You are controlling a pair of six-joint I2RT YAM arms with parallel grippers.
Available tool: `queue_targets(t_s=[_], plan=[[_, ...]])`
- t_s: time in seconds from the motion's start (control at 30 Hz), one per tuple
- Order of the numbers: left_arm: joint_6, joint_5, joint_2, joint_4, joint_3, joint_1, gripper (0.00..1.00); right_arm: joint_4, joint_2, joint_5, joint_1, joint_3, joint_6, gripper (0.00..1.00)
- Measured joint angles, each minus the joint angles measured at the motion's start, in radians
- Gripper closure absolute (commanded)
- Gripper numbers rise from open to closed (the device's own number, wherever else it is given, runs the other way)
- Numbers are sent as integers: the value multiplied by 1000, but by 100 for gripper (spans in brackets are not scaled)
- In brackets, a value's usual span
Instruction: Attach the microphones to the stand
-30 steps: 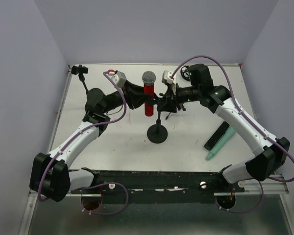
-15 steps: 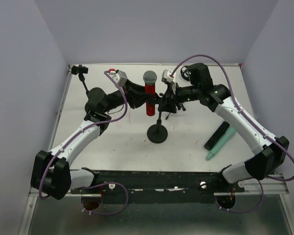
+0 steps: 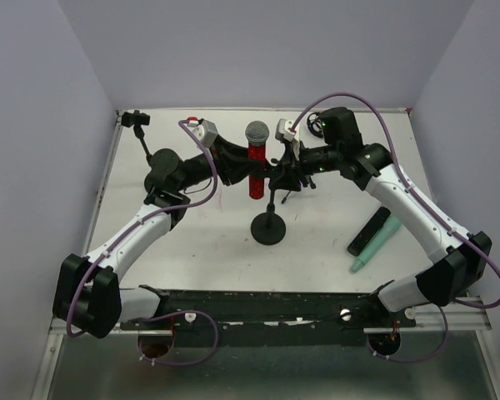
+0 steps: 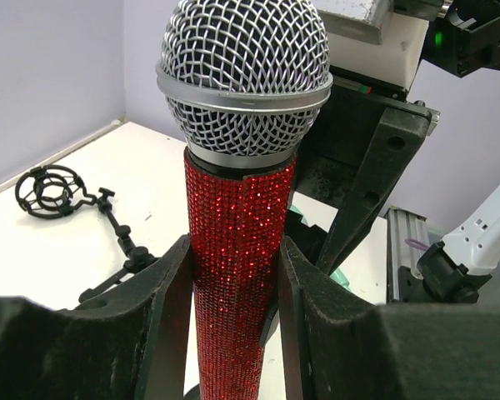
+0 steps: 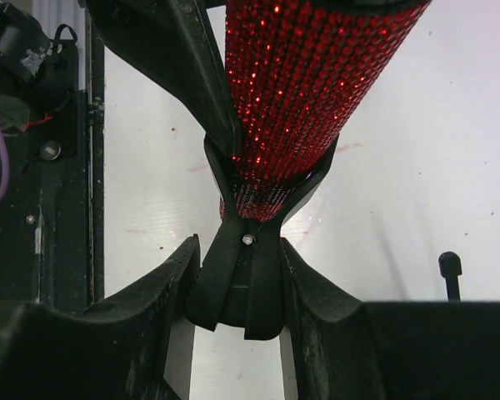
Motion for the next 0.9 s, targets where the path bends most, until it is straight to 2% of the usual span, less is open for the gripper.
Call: queue_targets(t_s=[0.2,0.33,0.4,0.5,0.67,0.77,0.9], plan=[[-19,8,28,32,11,0,100,-10,8,0,-6,13,3,98],[-15,22,39,26,26,0,100,-13,10,0,-8,15,4,92],[-7,27,39,14,30,0,100,-14,10,0,-8,15,7,84],[14,29,36,-11,37,0,100,-14,10,0,-8,15,16,59],[54,27,14,-50,37,-5,100,-13,10,1,-5,14,32,32],[68,27,2,-66,37,-16,100,-2,8,3,-5,5,34,22],[84,26,-8,-79,37,-21,100,0,-4,7,-13,-11,32,21]])
